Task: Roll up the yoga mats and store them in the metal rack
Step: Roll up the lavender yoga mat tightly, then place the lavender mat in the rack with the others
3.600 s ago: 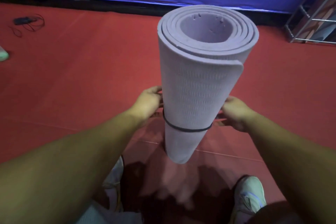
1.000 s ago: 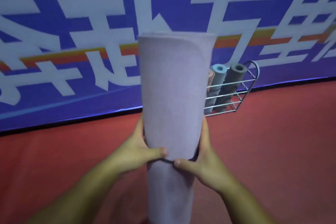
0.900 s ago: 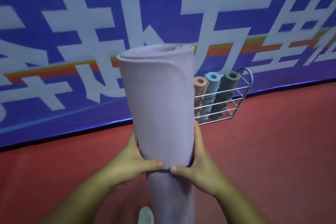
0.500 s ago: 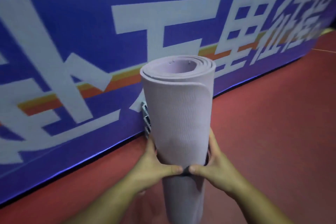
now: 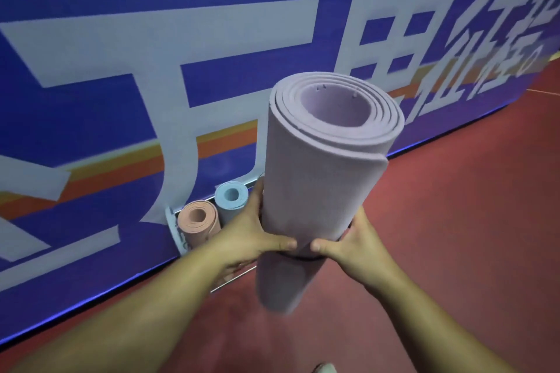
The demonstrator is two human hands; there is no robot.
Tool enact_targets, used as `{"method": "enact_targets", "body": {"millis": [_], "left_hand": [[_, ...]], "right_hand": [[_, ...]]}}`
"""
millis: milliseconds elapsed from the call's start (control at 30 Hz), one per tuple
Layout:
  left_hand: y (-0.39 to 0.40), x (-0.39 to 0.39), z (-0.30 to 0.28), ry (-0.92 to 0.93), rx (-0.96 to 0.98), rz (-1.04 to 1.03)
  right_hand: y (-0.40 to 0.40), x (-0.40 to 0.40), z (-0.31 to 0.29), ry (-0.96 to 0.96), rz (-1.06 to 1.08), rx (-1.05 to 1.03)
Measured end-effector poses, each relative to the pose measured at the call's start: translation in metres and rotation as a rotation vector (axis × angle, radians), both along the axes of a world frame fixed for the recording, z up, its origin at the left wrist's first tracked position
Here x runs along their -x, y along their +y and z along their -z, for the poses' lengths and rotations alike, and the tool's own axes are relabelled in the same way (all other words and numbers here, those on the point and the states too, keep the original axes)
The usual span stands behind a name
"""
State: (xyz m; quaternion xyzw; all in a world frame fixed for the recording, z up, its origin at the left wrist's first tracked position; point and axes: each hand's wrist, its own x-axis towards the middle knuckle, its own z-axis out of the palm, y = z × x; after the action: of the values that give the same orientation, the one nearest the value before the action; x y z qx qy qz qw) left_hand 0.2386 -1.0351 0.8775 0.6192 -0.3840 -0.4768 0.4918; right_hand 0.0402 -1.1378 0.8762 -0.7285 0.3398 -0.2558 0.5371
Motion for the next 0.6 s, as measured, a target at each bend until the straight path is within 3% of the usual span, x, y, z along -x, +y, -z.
{"method": "enact_targets", "body": {"millis": [400, 600], "left_hand": [[-0.169, -0.050, -0.010, 0.034, 0.049, -0.158], [-0.233, -0.103, -0.001, 0.183, 0.066, -0.190]], "right_hand": [[-0.194, -0.058, -0.016, 0.025, -0.123, 0.034], [-0.261, -0.118, -0.023, 0.099, -0.136, 0.087]]}}
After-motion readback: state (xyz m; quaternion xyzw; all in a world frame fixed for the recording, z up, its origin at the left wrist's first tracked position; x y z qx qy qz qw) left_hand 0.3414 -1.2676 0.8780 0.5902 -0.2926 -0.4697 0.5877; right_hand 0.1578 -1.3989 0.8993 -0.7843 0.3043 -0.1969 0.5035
